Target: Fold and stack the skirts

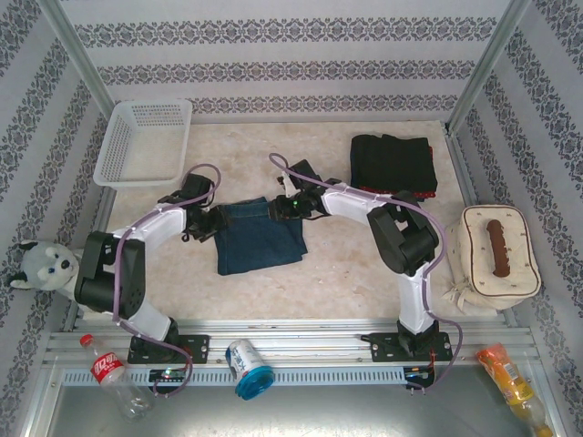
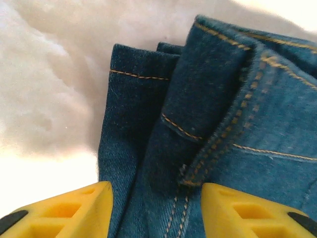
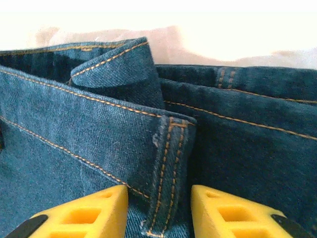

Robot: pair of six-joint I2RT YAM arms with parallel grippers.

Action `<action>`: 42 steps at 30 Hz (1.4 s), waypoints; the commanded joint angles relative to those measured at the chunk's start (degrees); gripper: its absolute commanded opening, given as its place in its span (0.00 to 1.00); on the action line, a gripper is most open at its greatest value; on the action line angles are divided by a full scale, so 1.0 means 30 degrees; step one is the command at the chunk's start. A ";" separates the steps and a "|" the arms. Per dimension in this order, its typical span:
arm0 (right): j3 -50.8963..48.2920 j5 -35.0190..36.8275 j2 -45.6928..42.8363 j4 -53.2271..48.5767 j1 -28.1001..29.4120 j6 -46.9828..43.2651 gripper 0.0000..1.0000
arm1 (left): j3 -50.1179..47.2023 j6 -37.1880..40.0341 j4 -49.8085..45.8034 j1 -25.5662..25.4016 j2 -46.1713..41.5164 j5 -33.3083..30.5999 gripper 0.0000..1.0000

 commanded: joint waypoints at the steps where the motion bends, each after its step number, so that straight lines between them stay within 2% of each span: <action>1: 0.0904 -0.1308 0.0157 -0.0036 0.0050 -0.0434 0.13 | 0.0497 0.0324 0.0332 0.0169 0.0474 0.0567 0.38; 4: 0.1230 -0.1986 -0.0808 0.0451 0.0356 -0.0433 0.02 | 0.0399 0.0389 0.0537 0.0293 0.0410 0.0700 0.27; 8: 0.1557 -0.1951 -0.0875 0.0778 0.0751 -0.0383 0.00 | -0.0129 0.0320 0.0833 0.1019 -0.0018 0.1394 0.14; 13: 0.2209 -0.0366 0.1300 0.0649 0.0404 0.1023 0.00 | -0.0635 0.0728 0.0545 0.1745 -0.0108 0.1673 0.16; 19: 0.3351 -0.0424 0.2172 -0.0281 0.0308 0.0696 0.01 | -0.0731 0.0904 -0.0707 0.1986 -0.0741 0.1284 0.36; 21: 0.3390 -0.0434 0.1690 -0.0748 0.0311 0.0606 0.10 | -0.0264 0.0932 -0.2156 0.1986 -0.1769 0.0179 0.41; 22: 0.3235 -0.0231 0.1212 -0.0968 0.0281 0.0604 0.19 | -0.0026 0.0928 -0.2914 0.1986 -0.2492 -0.0456 0.43; 24: 0.2695 0.0245 0.0105 -0.1465 0.0167 0.0705 0.42 | 0.0273 0.0756 -0.3723 0.1989 -0.4039 -0.1004 0.47; 26: 0.1683 0.0832 -0.1007 -0.1617 -0.0065 0.1039 0.58 | 0.0298 0.0524 -0.3433 0.1920 -0.5225 -0.0131 0.50; 27: 0.1027 0.1277 -0.1569 -0.1560 -0.0215 0.1115 0.71 | 0.0205 0.0259 -0.2974 0.1806 -0.5581 0.0779 0.52; 28: 0.0447 0.1861 -0.2073 -0.1485 -0.0327 0.1132 0.96 | 0.0046 -0.0054 -0.2277 0.1719 -0.5777 0.1813 0.54; 30: -0.0973 0.3703 -0.3203 -0.1369 -0.0549 0.1183 0.98 | -0.0691 -0.1366 -0.0008 0.1404 -0.5730 0.4155 0.55; 33: -0.2731 0.5975 -0.4610 -0.0977 -0.0898 0.1326 0.98 | -0.1887 -0.3495 0.4184 0.0821 -0.4650 0.6537 0.57; 34: -0.2825 0.7329 -0.4941 -0.1573 -0.0808 0.1051 0.98 | -0.2063 -0.3939 0.5131 0.0681 -0.4204 0.6892 0.61; 36: -0.2383 1.0879 -0.5416 -0.3513 -0.0276 -0.0157 0.98 | -0.1986 -0.4274 0.5869 0.0237 -0.3204 0.6945 0.75; 38: -0.1899 1.2290 -0.5508 -0.4937 -0.0157 -0.0773 0.98 | -0.1711 -0.4063 0.5918 -0.0205 -0.2550 0.6590 0.86; 40: -0.2266 1.1116 -0.5725 -0.4635 -0.0452 -0.0527 0.98 | -0.1487 -0.3916 0.5906 -0.0477 -0.2059 0.6323 0.93; 42: -0.3223 0.7784 -0.5827 -0.3096 -0.1055 -0.0145 0.98 | -0.1362 -0.3845 0.5774 -0.0538 -0.1604 0.5999 1.00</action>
